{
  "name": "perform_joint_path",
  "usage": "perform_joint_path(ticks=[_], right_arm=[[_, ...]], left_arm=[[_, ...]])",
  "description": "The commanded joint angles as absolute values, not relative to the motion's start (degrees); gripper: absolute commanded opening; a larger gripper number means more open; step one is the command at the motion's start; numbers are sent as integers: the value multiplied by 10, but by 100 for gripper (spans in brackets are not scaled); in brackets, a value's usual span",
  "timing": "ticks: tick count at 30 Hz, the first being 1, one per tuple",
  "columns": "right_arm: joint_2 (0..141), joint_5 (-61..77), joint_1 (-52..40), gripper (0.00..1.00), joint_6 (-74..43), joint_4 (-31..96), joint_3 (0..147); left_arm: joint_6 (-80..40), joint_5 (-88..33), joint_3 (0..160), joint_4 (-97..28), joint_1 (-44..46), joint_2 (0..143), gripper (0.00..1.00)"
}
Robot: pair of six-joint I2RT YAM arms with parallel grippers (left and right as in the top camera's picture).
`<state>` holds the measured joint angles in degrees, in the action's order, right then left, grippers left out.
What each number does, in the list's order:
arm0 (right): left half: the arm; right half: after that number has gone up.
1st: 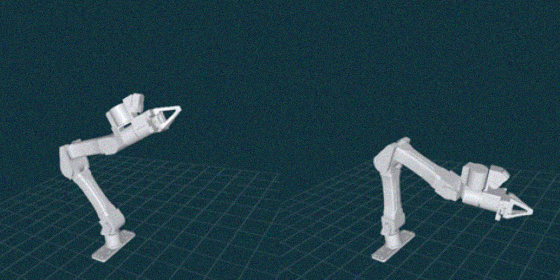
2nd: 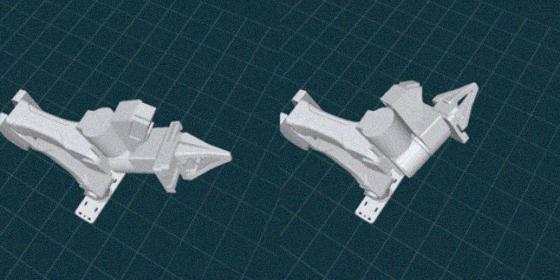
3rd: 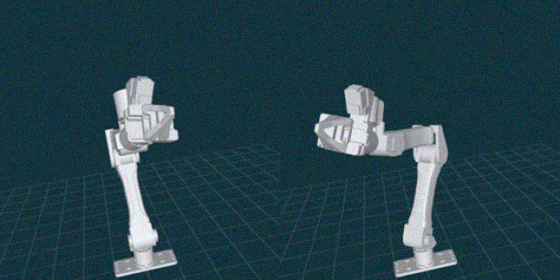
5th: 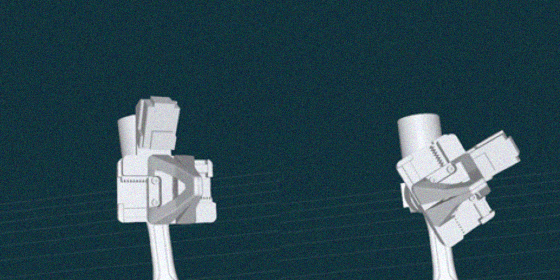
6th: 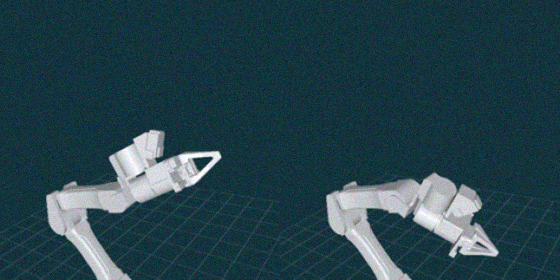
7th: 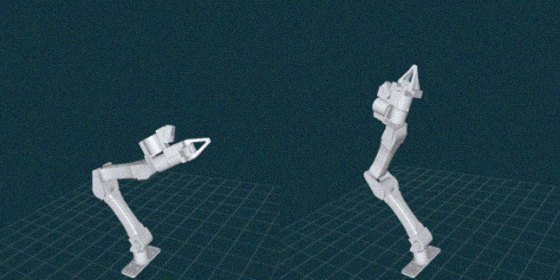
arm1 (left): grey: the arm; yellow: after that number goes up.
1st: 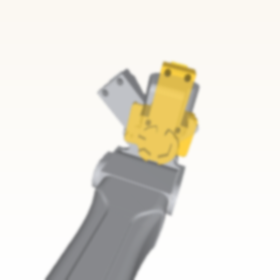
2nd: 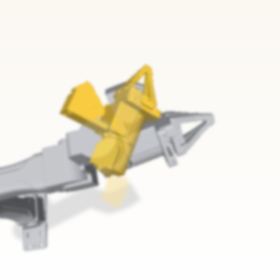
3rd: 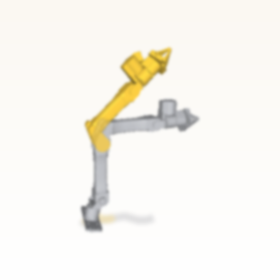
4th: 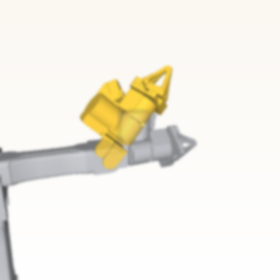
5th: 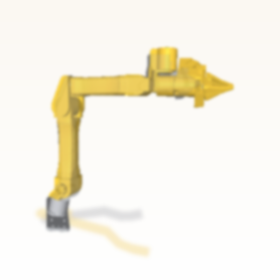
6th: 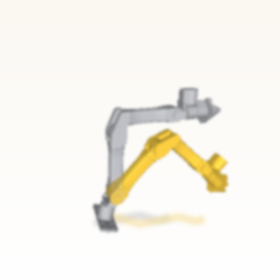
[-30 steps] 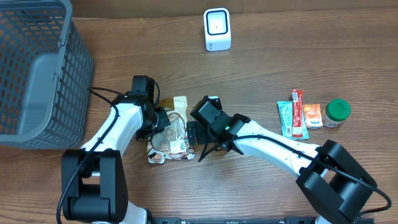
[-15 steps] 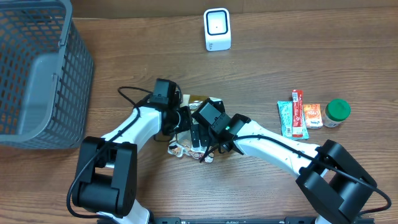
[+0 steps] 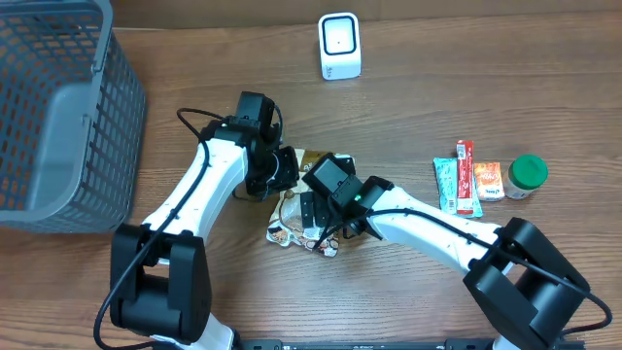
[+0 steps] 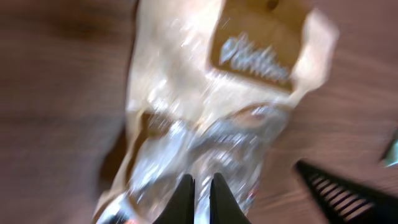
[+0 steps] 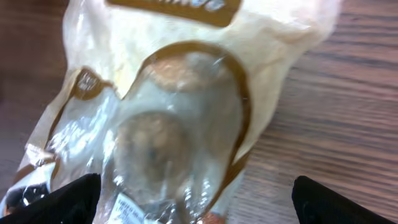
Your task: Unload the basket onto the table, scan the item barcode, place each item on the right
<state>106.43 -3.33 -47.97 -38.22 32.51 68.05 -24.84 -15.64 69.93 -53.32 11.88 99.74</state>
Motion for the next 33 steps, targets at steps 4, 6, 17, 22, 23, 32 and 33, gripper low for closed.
perform_joint_path(ticks=[4,6,17,22,23,32,33], right_arm=[[1040,22,-423,100,-355,322,702],[1040,67,-400,100,-320,309,702],[1040,151,-328,99,-267,230,701],[1045,151,-338,99,-224,195,701],[1047,151,-338,99,-224,191,701],[1079,151,-338,78,-225,182,700],[1082,151,-338,78,-225,182,699]], left_arm=[[-238,-121,667,-580,126,990,4],[-238,-121,651,-586,133,990,4],[-263,-140,558,-501,178,990,4],[-278,-110,542,-475,180,990,4],[-279,-99,540,-472,180,990,5],[-279,-79,539,-455,180,990,4],[-279,-76,539,-452,180,990,4]])
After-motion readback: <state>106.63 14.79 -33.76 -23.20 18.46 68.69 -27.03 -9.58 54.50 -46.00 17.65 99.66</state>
